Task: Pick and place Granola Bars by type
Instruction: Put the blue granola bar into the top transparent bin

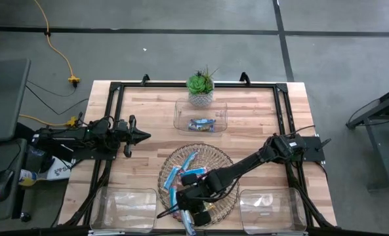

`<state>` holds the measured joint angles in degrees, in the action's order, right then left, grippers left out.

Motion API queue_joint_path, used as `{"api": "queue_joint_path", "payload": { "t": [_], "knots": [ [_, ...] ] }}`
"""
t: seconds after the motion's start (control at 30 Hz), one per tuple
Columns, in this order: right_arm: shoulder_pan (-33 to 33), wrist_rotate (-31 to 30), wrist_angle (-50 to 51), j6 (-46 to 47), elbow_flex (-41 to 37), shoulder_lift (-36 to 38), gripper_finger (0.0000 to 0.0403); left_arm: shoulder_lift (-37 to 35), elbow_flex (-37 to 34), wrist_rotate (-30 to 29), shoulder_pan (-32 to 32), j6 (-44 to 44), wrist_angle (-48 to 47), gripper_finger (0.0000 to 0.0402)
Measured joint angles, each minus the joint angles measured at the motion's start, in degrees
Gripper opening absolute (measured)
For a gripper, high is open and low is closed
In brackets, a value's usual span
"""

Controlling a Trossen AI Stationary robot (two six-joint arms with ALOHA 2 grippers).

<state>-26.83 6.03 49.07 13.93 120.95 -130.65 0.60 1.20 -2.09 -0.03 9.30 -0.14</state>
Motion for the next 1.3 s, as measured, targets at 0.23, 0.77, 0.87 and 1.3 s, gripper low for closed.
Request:
{"api": "queue_joint_path", "payload": {
  "t": [0.23,0.77,0.87,1.3],
  "knots": [
    [-1.9,0.7,3.7,-14.5,0.0,0.0,0.012,0.0,0.0,0.0,0.0,0.0,0.0,0.0001],
    [-3.7,-6.6,-7.7,-4.1,0.0,-0.4,0.0124,0.0,0.0,0.0,0.0,0.0,0.0,0.0001],
    [-3.6,-8.2,-7.7,6.0,0.0,-0.4,0.0124,0.0,0.0,0.0,0.0,0.0,0.0,0.0001],
    [-3.7,-6.5,-7.8,39.0,0.0,-0.4,0.0124,0.0,0.0,0.0,0.0,0.0,0.0,0.0001]
  ]
}}
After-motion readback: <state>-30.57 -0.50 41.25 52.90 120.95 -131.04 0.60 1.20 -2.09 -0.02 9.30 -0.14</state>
